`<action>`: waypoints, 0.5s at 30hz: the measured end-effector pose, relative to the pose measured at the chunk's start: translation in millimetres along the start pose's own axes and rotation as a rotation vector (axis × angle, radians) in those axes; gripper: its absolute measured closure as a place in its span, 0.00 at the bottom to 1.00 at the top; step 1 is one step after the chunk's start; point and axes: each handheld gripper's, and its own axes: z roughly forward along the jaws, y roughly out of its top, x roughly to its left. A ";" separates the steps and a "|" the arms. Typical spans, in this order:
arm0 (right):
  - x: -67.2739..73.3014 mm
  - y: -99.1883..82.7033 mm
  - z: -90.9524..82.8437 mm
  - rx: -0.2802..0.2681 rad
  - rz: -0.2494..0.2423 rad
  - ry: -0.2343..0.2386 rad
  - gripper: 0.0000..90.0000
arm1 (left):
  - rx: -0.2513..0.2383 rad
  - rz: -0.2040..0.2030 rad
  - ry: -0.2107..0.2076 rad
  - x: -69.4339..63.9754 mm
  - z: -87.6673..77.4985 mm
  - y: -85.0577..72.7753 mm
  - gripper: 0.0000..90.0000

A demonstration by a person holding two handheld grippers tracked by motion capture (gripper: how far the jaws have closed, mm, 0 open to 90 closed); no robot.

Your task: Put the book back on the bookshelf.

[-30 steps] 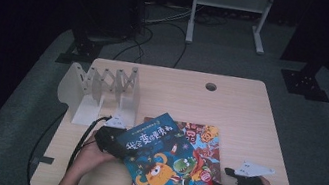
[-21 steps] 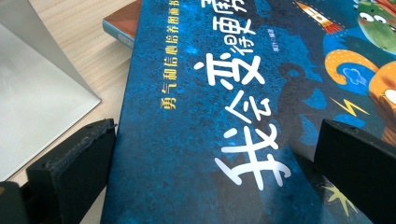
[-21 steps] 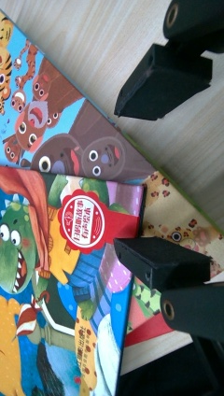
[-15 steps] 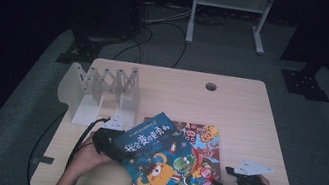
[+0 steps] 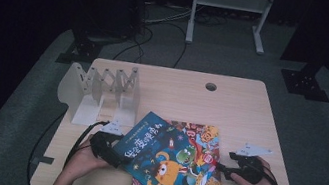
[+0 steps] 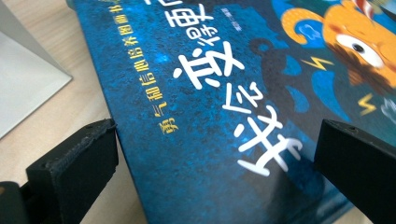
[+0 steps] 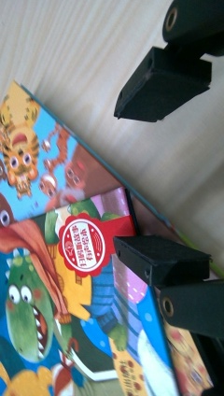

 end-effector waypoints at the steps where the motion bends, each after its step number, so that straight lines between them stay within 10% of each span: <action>1: 0.0 0.0 0.0 0.000 0.000 0.000 0.34 | 0.001 0.002 -0.002 -0.6 -0.6 -0.5 0.00; 15: -36.7 27.2 24.4 0.006 0.051 -0.091 0.38 | -0.011 0.005 -0.056 -15.2 0.1 -3.3 0.00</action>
